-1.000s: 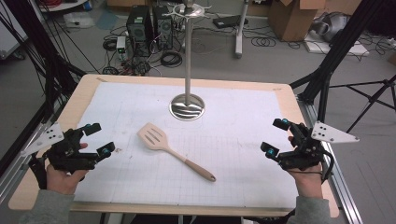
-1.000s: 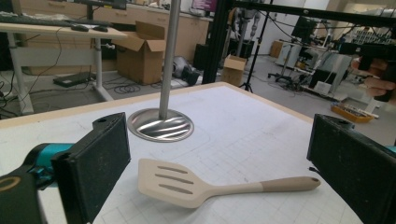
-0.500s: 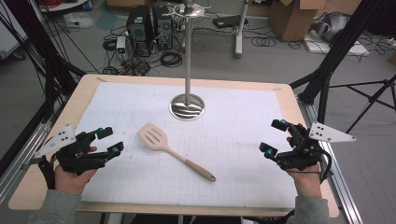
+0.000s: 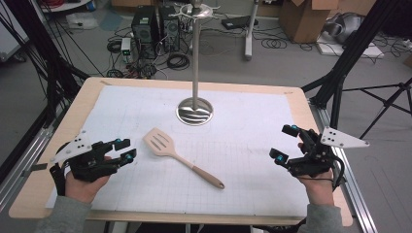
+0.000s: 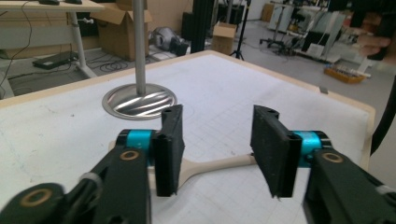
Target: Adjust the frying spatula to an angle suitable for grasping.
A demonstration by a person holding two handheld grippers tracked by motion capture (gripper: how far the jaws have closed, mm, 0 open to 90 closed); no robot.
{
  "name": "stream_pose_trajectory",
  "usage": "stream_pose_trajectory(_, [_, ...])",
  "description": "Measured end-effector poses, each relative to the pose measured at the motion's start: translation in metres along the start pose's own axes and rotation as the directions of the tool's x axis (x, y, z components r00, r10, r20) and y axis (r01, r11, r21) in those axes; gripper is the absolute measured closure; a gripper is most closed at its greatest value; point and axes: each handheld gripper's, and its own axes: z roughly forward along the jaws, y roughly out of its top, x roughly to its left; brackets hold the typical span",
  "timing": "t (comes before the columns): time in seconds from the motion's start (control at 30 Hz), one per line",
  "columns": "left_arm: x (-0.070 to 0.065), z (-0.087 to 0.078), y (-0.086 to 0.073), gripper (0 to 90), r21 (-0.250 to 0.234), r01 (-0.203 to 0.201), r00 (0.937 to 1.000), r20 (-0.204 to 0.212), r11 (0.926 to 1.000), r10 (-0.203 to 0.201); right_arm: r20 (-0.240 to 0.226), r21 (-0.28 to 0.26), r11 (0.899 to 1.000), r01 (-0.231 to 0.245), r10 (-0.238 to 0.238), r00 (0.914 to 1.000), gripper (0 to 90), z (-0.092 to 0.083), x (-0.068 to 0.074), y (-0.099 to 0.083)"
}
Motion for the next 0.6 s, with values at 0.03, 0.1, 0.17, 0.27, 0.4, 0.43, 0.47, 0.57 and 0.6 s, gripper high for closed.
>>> stream_pose_trajectory(0.03, [-0.001, 0.001, 0.0, 57.7, 0.006, -0.003, 1.0, 0.002, 1.0, 0.003, -0.001, 0.0, 1.0, -0.001, 0.001, 1.0, 2.0, 0.0, 0.0, 0.0])
stream_pose_trajectory(0.1, [-0.002, 0.001, 0.0, 62.4, 0.011, -0.005, 1.0, 0.003, 0.9999, 0.005, 0.0, 0.002, 1.0, -0.005, 0.005, 1.0, 2.0, 0.0, 0.0, 0.0])
stream_pose_trajectory(0.17, [-0.003, 0.003, 0.0, 66.7, 0.017, -0.011, 0.9999, 0.005, 0.9998, 0.011, 0.0, 0.004, 1.0, 0.001, -0.001, 1.0, 2.0, 0.001, 0.0, -0.001])
stream_pose_trajectory(0.27, [-0.004, 0.005, 0.0, 74.5, 0.018, -0.013, 0.9999, 0.004, 0.9998, 0.013, 0.001, 0.007, 1.0, -0.007, 0.007, 1.0, 2.0, 0.001, 0.0, -0.001])
stream_pose_trajectory(0.4, [-0.008, 0.009, -0.001, 85.4, 0.011, -0.028, 0.9996, -0.006, 0.9996, 0.028, 0.002, 0.005, 1.0, -0.002, 0.002, 1.0, 2.0, 0.001, -0.001, -0.001])
stream_pose_trajectory(0.43, [-0.009, 0.01, -0.001, 87.0, 0.009, -0.032, 0.9995, -0.01, 0.9995, 0.032, 0.002, 0.005, 1.0, -0.002, 0.002, 1.0, 2.0, 0.001, -0.001, -0.001])
stream_pose_trajectory(0.47, [-0.01, 0.012, -0.002, 87.9, 0.011, -0.037, 0.9992, -0.014, 0.9993, 0.037, 0.001, 0.005, 1.0, -0.004, 0.004, 1.0, 2.0, 0.001, -0.001, -0.001])
stream_pose_trajectory(0.57, [-0.012, 0.017, -0.004, 89.0, 0.019, -0.037, 0.9989, -0.028, 0.9991, 0.038, 0.001, 0.006, 1.0, -0.006, 0.006, 1.0, 2.0, 0.001, 0.0, -0.001])
stream_pose_trajectory(0.6, [-0.012, 0.018, -0.004, 89.2, 0.022, -0.039, 0.9987, -0.031, 0.999, 0.04, -0.001, 0.009, 1.0, -0.007, 0.007, 1.0, 2.0, 0.001, 0.0, -0.002])
